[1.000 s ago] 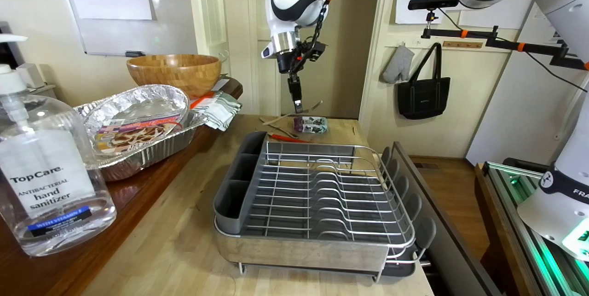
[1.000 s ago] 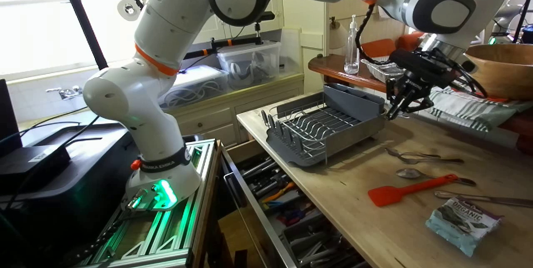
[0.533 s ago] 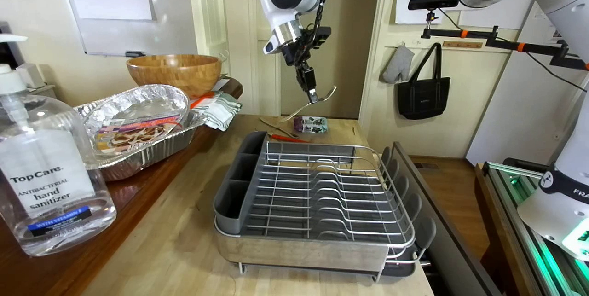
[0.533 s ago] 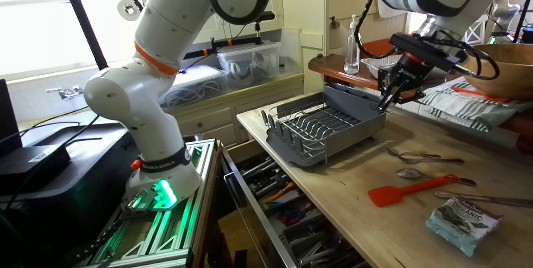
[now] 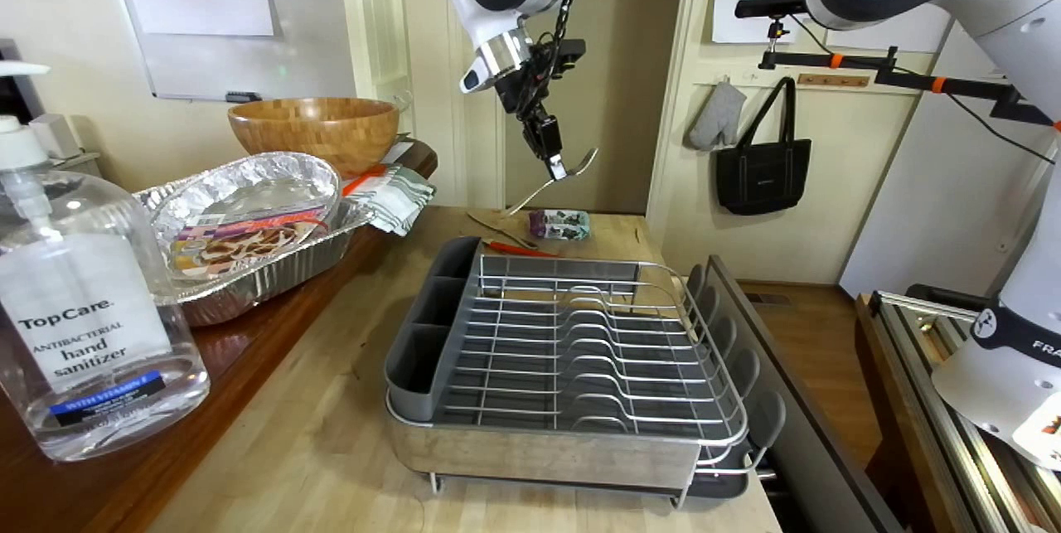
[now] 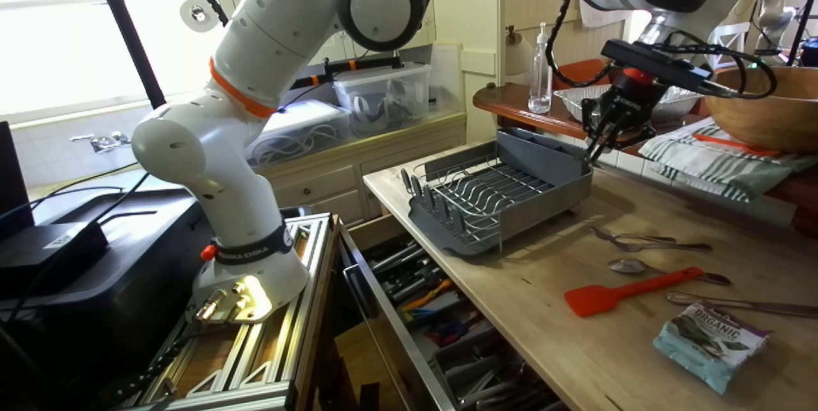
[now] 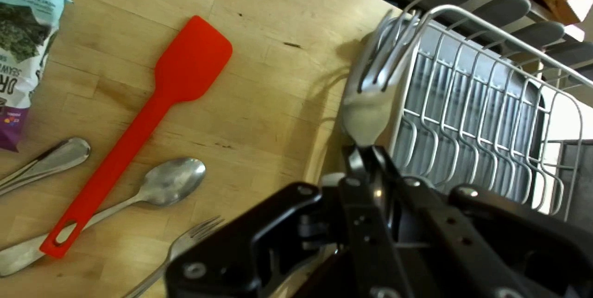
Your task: Move the fork on the table to the rightmost cutlery section of the plate rack
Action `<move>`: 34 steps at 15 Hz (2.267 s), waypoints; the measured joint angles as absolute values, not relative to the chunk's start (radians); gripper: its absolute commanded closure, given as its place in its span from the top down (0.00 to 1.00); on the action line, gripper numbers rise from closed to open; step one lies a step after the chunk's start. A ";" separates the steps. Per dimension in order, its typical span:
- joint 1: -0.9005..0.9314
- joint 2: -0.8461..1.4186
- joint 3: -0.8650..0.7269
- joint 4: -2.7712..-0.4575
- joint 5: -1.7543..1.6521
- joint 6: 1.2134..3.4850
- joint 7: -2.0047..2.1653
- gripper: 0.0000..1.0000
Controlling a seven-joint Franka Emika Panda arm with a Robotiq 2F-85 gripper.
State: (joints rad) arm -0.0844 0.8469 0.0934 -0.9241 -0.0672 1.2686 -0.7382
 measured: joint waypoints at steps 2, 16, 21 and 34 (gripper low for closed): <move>-0.070 0.871 0.093 -0.882 -0.073 1.254 -0.749 0.02; 0.015 0.960 0.094 -0.707 -0.099 1.227 -0.838 0.02; 0.038 0.987 0.094 -0.677 -0.099 1.210 -0.865 0.02; 0.075 1.074 0.085 -0.610 -0.105 1.132 -0.892 0.02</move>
State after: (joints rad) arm 0.0745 1.0739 0.0846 -0.6098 -0.1049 1.1324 -0.8920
